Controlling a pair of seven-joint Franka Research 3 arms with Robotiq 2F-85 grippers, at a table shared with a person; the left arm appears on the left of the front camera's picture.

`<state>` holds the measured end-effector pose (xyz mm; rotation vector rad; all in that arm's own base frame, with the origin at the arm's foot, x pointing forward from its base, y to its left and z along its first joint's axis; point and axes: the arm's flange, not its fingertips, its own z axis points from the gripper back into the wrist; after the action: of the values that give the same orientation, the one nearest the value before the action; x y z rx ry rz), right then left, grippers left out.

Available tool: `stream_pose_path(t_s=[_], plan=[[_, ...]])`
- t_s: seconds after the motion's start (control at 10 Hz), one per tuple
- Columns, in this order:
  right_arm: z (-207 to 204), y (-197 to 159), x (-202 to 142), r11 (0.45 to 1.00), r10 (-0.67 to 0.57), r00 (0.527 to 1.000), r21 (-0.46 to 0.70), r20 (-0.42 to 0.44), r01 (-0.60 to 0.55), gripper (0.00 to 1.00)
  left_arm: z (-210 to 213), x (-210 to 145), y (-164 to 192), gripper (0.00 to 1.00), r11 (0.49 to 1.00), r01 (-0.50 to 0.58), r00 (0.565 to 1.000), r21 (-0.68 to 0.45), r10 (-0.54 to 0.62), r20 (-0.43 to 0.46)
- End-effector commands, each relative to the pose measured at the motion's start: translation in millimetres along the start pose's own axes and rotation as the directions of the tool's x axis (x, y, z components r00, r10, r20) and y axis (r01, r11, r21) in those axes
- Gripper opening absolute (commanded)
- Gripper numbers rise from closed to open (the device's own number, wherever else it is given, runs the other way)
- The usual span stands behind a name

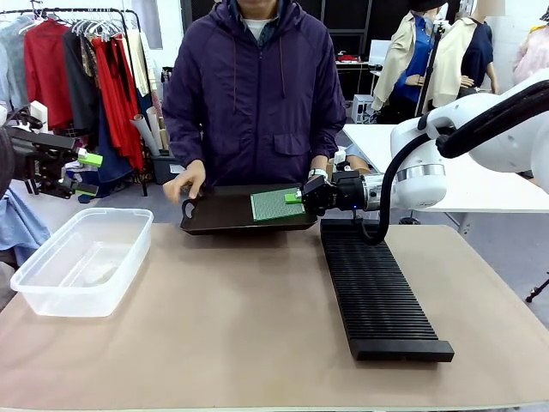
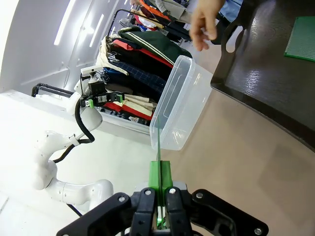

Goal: Sort PCBs into racks and boxes based on the side picked up.
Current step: If the short side of the Blank PCB is picked up, insert it into the PCB Rack ; if the long side is picked up, place it in the Organizing box.

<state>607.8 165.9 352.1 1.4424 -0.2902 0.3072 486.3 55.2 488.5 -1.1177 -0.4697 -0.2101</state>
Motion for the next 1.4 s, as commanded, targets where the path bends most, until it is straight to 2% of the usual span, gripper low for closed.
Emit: stream_pose_path(t_s=[0.0,1.3], plan=[[-1.6,1.4,0.7,1.000,0.000,1.000,0.008,0.007,0.000,0.00,0.8,0.0,-1.0,1.00,1.000,0.002,1.000,-0.002,-0.002,0.002],[-1.6,1.4,0.7,1.000,0.000,1.000,0.008,0.007,0.000,0.00,0.8,0.0,-1.0,1.00,1.000,0.002,1.000,-0.002,-0.002,0.002]])
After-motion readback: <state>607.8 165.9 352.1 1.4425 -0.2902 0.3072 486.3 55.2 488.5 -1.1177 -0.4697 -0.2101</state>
